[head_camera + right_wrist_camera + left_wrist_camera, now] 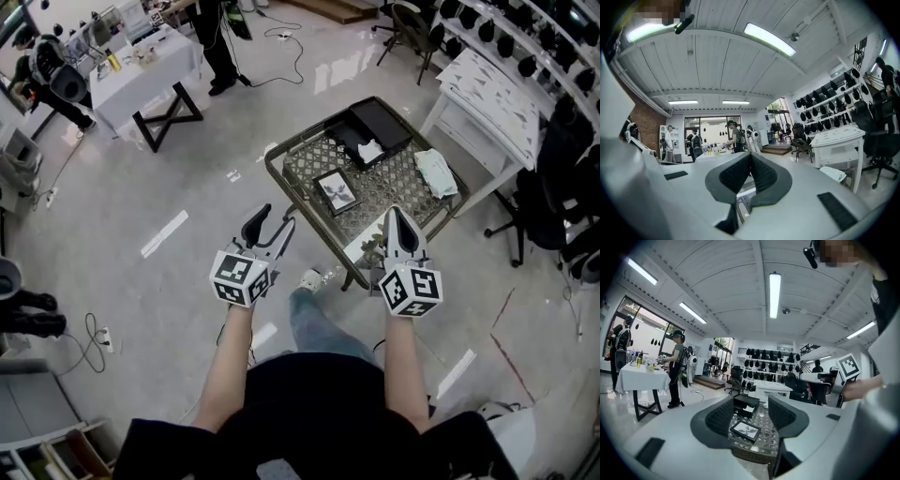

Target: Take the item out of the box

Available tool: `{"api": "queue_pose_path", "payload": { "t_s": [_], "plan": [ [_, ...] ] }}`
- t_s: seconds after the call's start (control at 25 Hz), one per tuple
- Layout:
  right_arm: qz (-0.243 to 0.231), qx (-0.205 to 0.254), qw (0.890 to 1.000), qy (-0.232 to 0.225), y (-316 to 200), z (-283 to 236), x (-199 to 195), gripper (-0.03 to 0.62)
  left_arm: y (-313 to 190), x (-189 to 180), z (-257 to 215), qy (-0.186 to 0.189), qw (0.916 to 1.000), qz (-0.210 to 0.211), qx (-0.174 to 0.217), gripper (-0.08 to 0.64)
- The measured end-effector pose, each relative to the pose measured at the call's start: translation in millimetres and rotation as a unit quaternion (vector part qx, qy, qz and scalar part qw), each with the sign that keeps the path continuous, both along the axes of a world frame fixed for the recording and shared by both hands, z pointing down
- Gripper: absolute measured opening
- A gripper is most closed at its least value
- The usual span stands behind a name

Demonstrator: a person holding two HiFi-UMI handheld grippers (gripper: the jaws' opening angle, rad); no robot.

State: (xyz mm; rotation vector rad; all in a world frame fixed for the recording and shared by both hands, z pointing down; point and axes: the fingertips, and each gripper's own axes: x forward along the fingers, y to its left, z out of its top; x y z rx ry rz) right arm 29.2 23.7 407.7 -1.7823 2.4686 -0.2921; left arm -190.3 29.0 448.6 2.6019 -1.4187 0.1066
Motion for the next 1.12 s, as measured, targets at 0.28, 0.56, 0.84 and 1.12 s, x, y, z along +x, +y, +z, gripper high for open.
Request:
{"api": "queue_pose_path", "payload": {
  "t_s": [0.28,0.56,0.84,1.12],
  "plan": [
    [0.042,-0.019,0.999,-0.009,-110.4,4.7,8.0,0.003,-128.4,8.3,0.7,-0.010,0.9992,0.035,-0.015,0.230],
    [0.093,-0.030,0.995,-0.015,-200.1,11.4,34.7,0.003,-237.2,43.8,2.8,-0.009,0.9957,0.091,-0.017,0.232],
    [0.125,-0.039,0.991,-0.014,-231.0,11.7,53.5,0.003,-286.8,76.3,11.3,-0.005,0.9908,0.132,-0.029,0.232],
    [0.169,-0.052,0.984,-0.021,-234.3,17.3,73.0,0.003,-310.8,115.4,18.4,-0.008,0.9813,0.187,-0.043,0.232]
  ]
}}
